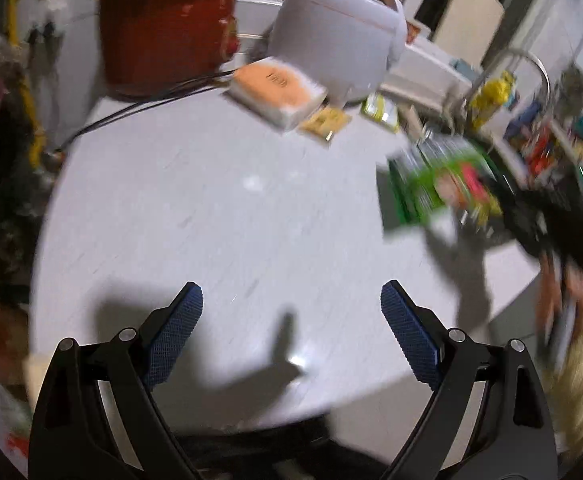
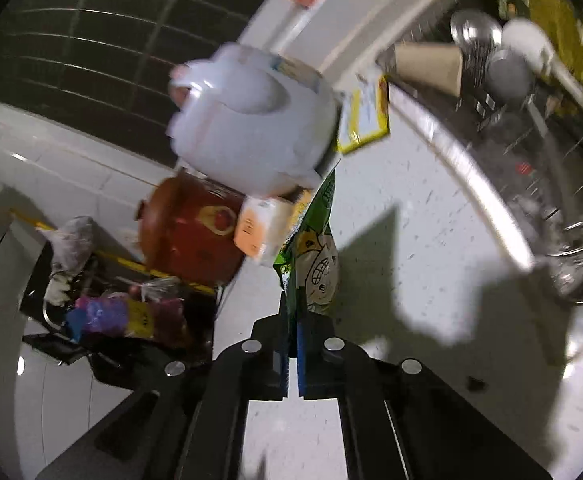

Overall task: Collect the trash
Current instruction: 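Grasp the green snack packet with the right tool, then grasp the yellow Wangwang packet with the left tool while the right holds the green packet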

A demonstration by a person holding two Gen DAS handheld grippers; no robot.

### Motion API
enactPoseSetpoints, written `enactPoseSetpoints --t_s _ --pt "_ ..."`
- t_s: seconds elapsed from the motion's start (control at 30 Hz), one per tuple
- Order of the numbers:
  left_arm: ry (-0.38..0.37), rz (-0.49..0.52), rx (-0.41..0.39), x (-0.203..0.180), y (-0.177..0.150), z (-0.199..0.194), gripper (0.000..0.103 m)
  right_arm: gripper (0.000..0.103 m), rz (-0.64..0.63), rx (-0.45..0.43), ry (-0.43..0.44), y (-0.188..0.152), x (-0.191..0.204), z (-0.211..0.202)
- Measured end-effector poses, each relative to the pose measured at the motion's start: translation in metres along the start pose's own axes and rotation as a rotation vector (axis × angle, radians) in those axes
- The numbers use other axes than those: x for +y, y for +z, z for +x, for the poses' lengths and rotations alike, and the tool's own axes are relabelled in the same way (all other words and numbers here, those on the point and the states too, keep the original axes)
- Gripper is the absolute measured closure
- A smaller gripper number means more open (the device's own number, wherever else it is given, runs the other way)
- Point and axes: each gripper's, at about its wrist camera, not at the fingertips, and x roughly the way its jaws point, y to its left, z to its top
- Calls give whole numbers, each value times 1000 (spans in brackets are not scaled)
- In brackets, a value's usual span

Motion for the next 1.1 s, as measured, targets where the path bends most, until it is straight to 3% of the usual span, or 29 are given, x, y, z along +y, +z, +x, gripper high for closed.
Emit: enactPoseSetpoints --t_s 0.1,0.3,0.4,0.6,0.7,0.8,0.87,0.9,0.97,1.0,1.1 --pt "-22 0 10 -24 46 41 15 101 10 -24 25 3 0 -34" --pt "77 253 99 -89 117 138 15 101 21 -36 48 3 -8 -77" --pt "96 303 150 -94 136 170 15 101 30 -27 53 1 -16 -86" --pt "142 297 218 -86 157 205 14 101 55 -11 62 4 -34 -90" --pt "133 253 257 -77 165 218 14 101 64 -3 70 8 -38 -86" --pt "112 243 246 -76 168 218 14 101 62 1 82 12 -39 -81" --pt "105 255 233 -77 168 219 19 101 49 5 80 13 -37 -78" --pt "109 266 223 -80 167 219 28 101 49 7 83 13 -36 -77" --pt "104 271 200 -82 162 214 49 101 56 12 91 14 -36 -74" --pt "72 254 199 -80 161 212 69 101 55 13 93 14 -35 -72" --pt "67 238 186 -73 154 209 69 101 56 14 99 16 -32 -69"
